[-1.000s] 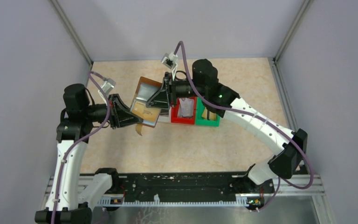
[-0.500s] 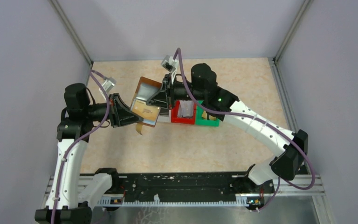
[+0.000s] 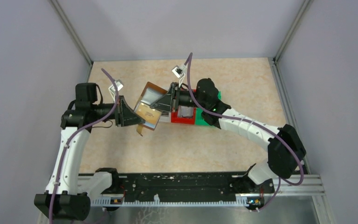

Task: Take the credit cards out of the card holder
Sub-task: Adjust the card holder.

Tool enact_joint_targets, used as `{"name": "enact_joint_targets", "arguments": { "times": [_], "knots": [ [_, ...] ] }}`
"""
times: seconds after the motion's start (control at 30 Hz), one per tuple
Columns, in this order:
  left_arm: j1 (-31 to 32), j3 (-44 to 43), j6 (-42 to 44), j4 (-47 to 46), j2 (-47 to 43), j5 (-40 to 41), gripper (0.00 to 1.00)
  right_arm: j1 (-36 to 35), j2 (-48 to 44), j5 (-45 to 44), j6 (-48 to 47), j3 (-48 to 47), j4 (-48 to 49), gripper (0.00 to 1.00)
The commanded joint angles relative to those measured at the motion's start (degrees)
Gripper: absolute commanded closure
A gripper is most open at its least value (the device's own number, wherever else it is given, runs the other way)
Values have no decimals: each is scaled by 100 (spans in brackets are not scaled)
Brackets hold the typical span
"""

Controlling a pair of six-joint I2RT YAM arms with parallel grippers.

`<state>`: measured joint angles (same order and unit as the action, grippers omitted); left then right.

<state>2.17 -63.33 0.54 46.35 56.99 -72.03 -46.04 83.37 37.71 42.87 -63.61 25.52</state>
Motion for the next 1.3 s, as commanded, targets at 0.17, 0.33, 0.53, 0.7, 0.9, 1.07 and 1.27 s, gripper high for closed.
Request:
{"name": "enact_joint_targets", "arguments": {
  "times": [0.17,0.33,0.53,0.7,0.9,1.07,1.27],
  "knots": [
    [-15,-393,1110,432,66,657,92,-7,1,754,1206,422,1420,100],
    [-15,-671,1153,879,474,990,92,-1,31,848,1252,634,1602,79],
    [-15,-757,980,903,455,899,94,-2,-41,585,1034,824,1603,62],
    [-15,-695,748,771,308,697,100,-11,-106,292,791,905,1462,59],
    [-15,-370,841,543,112,289,100,-86,-155,5,749,865,1580,78],
    [-15,-417,936,569,134,207,100,-391,-89,-167,309,646,1149,80],
    [-15,-453,1214,715,40,90,100,-534,-151,-172,145,584,1019,93]
  ]
}}
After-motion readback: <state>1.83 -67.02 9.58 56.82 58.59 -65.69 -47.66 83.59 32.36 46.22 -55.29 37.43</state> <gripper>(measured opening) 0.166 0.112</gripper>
